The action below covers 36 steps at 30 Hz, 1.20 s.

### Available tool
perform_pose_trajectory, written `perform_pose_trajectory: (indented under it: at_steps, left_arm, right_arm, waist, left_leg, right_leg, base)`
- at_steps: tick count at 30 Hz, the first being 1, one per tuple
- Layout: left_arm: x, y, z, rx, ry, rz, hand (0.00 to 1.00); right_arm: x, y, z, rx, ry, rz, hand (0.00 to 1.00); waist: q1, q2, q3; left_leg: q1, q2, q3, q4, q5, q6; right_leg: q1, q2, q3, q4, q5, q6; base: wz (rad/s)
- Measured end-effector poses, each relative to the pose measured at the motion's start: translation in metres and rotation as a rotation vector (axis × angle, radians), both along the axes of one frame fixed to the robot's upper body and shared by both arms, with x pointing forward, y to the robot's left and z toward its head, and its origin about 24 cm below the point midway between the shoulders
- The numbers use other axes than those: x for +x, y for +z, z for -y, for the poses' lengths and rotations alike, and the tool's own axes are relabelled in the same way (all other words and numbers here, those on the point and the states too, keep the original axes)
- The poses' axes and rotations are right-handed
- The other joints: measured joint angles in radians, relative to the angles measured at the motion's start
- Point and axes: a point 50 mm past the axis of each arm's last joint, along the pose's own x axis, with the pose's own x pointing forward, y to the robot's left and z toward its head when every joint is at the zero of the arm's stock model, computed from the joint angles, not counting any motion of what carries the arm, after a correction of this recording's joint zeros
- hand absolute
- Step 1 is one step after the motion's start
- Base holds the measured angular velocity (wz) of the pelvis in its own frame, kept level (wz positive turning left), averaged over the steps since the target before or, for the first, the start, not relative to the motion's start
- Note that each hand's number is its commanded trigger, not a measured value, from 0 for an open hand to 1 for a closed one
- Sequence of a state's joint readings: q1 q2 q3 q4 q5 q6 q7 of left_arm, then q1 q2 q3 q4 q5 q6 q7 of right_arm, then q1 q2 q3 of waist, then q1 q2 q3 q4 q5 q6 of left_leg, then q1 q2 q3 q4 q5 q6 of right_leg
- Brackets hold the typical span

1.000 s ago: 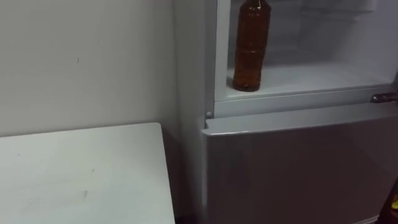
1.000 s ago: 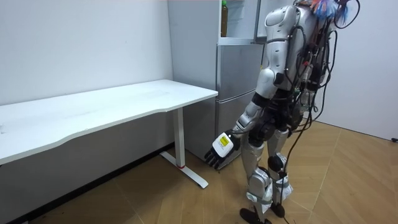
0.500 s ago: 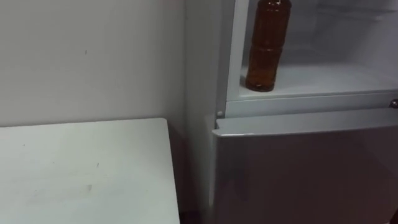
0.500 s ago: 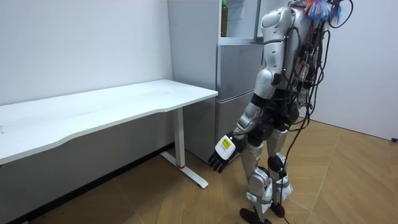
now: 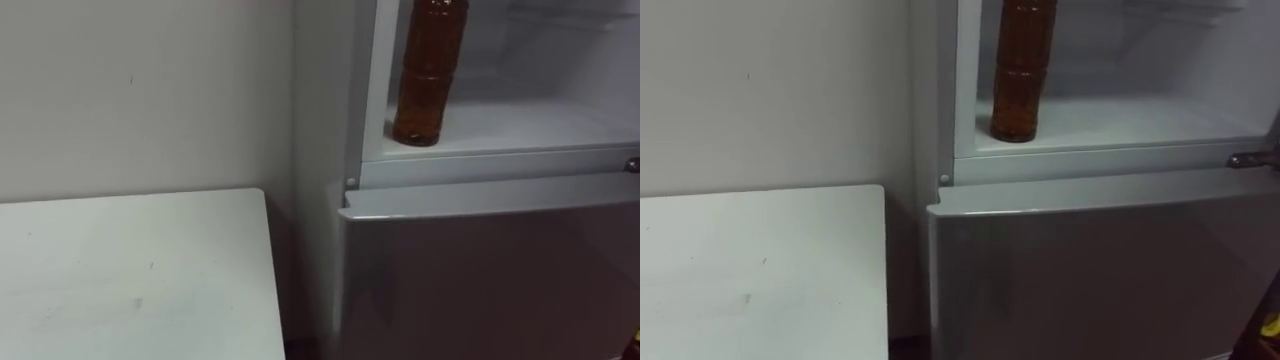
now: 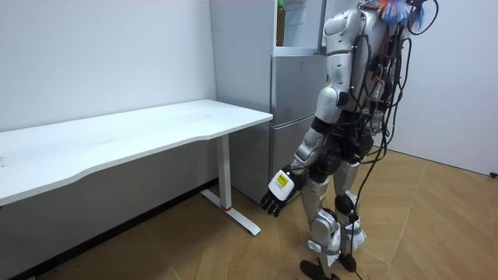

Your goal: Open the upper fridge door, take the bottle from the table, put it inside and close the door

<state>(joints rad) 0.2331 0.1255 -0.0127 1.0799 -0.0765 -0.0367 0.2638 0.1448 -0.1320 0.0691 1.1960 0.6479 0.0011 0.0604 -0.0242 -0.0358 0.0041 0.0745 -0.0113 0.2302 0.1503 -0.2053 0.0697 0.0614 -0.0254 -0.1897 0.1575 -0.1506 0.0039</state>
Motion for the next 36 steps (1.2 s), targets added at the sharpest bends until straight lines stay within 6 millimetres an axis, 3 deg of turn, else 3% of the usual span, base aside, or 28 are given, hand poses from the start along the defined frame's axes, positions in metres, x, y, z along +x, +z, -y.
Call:
perform_pose_trajectory:
  at_steps: [1,5,11,18,29,36]
  left_arm:
    - [-0.001,0.001,-0.003,0.007,0.018,0.002,0.0]
    - [-0.005,0.003,-0.012,0.044,0.058,0.007,0.0]
    - [-0.017,0.007,-0.025,0.089,0.155,0.02,0.0]
    - [-0.027,0.01,-0.036,0.122,0.162,0.002,0.0]
    - [-0.032,0.016,-0.051,0.191,0.173,-0.006,0.0]
    - [-0.027,0.016,-0.05,0.205,0.104,-0.014,0.0]
  right_arm:
    - [0.0,0.001,0.003,-0.011,-0.045,0.011,0.0]
    - [0.011,0.007,0.016,-0.052,-0.192,0.08,0.0]
    - [0.029,0.024,0.045,-0.143,-0.417,0.221,0.0]
    - [0.035,0.043,0.076,-0.264,-0.583,0.289,0.0]
    - [0.078,0.113,0.137,-0.539,-0.678,0.509,0.0]
    - [0.108,0.167,0.146,-0.731,-0.587,0.678,0.0]
  waist:
    - [0.0,-0.002,0.0033]
    - [-0.004,-0.006,0.0032]
    - [-0.024,-0.009,0.0007]
    - [-0.031,-0.018,-0.0045]
    - [-0.074,-0.051,-0.0066]
    - [-0.083,-0.061,-0.0038]
  left_leg:
    - [0.007,0.0,0.0,-0.001,-0.002,-0.001]
    - [0.008,-0.001,0.0,0.003,-0.004,-0.001]
    - [0.024,-0.002,0.0,0.006,-0.004,0.0]
    - [0.024,-0.001,0.002,0.0,-0.005,-0.001]
    - [0.022,-0.001,0.002,-0.001,-0.005,-0.001]
    - [0.019,-0.001,0.011,-0.004,-0.005,-0.001]
  right_leg:
    - [0.009,0.0,0.004,-0.005,0.0,0.0]
    - [0.006,0.001,0.022,-0.007,-0.003,0.0]
    - [0.012,0.005,0.022,-0.005,-0.004,0.0]
    - [0.01,0.006,0.026,-0.003,-0.005,-0.001]
    - [0.008,0.009,0.036,-0.001,-0.005,-0.001]
    - [-0.009,0.012,0.051,0.014,-0.005,-0.002]
  base:
    - [-0.05]
    - [-0.03]
    - [0.0]
    - [-0.04]
    - [0.0]
    - [-0.09]
